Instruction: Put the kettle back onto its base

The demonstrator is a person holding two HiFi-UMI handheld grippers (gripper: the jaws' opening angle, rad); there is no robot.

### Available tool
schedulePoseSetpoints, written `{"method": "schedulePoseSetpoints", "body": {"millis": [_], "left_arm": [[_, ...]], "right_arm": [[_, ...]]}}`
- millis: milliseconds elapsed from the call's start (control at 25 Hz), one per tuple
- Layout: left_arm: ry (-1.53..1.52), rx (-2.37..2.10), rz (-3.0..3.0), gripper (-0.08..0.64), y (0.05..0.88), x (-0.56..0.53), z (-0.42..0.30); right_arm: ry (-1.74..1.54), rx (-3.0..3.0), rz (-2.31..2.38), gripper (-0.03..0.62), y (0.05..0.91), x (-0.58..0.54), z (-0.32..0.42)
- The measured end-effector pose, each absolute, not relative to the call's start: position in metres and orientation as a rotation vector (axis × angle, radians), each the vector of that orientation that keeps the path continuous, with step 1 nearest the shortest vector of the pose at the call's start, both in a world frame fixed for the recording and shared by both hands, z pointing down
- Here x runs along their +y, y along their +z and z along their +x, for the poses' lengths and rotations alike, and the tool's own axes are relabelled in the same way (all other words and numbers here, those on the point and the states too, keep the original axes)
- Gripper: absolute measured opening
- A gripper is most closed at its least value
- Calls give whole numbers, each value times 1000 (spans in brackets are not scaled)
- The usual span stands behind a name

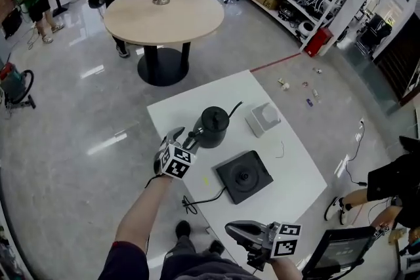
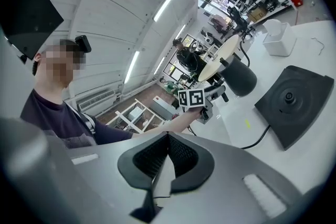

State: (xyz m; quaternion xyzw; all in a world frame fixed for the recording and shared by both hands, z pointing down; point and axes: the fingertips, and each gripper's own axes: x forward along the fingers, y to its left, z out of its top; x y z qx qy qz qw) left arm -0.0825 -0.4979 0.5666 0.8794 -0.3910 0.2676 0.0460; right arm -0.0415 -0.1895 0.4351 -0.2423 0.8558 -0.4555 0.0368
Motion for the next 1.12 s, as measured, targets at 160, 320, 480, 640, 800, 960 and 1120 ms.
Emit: {"method": "schedulePoseSetpoints", "body": {"millis": [160,320,480,640,800,960,1120], "left_arm": [[862,-1175,2669,218,571,-507,-80],[872,-1107,2674,106,578,-507,-72],[882,-1079,2671,100,578,-506,-70],[880,-1059,2653,98,575,-498,-69],[877,-1073,2607,101,574,-493,-70],[921,-1064,2566,103,577,-493,-65],[916,-1107,2557,97,573,-486,-65]], "right_arm": [[-1373,2632,-750,-2,430,-192,-40],[-1354,2631,-751,-2,433,-194,-36],[-1343,2628,-752,-2,432,-192,-32],[-1327,2622,-759,-2,427,-189,-27],[-1328,2619,-754,-2,427,-186,-22],[-1329,2630,-746,-2,430,-181,-18],[-1315,2626,-755,-2,423,-173,-15]]}}
